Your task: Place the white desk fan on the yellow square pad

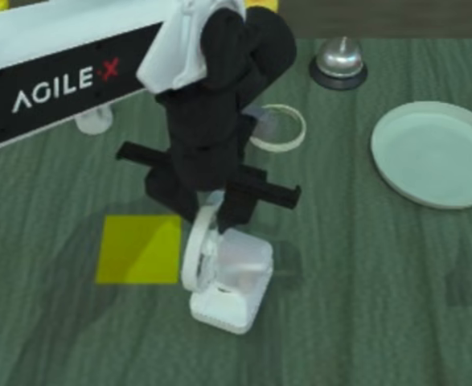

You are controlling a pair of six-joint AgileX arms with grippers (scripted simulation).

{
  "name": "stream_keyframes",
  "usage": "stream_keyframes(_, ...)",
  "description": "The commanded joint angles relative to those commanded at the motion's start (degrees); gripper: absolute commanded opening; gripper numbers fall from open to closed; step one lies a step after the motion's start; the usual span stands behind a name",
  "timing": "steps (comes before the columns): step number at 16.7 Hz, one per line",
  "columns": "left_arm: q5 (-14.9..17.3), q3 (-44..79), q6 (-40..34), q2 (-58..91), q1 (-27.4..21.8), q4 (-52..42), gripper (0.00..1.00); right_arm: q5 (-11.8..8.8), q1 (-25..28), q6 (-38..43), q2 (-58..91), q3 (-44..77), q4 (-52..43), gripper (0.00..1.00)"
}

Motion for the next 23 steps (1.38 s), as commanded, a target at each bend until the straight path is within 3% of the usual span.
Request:
stream_keyframes(5, 0.0, 8.2, -0.1, -0.2, 0.8, -8.3, 0.0, 0.0, 0.0, 0.0, 0.0, 0.0, 0.0, 1.0)
stream_keyframes(10, 0.0, 8.6, 0.0, -0.2, 0.6, -8.8, 0.0, 0.0, 0.0, 0.0, 0.0, 0.0, 0.0, 1.0)
stream_keyframes(13, 0.0, 8.8, -3.7, 0.2, 1.1, -9.3, 0.0, 0.0, 0.0, 0.0, 0.0, 0.0, 0.0, 1.0)
stream_keyframes(17, 0.1, 9.3, -16.7, 0.5, 3.1, -10.6, 0.0, 0.0, 0.0, 0.0, 0.0, 0.0, 0.0, 1.0)
stream_keyframes(23, 0.4, 9.4, -48.1, -0.3, 7.8, -12.3, 0.0, 0.0, 0.0, 0.0, 0.0, 0.0, 0.0, 1.0)
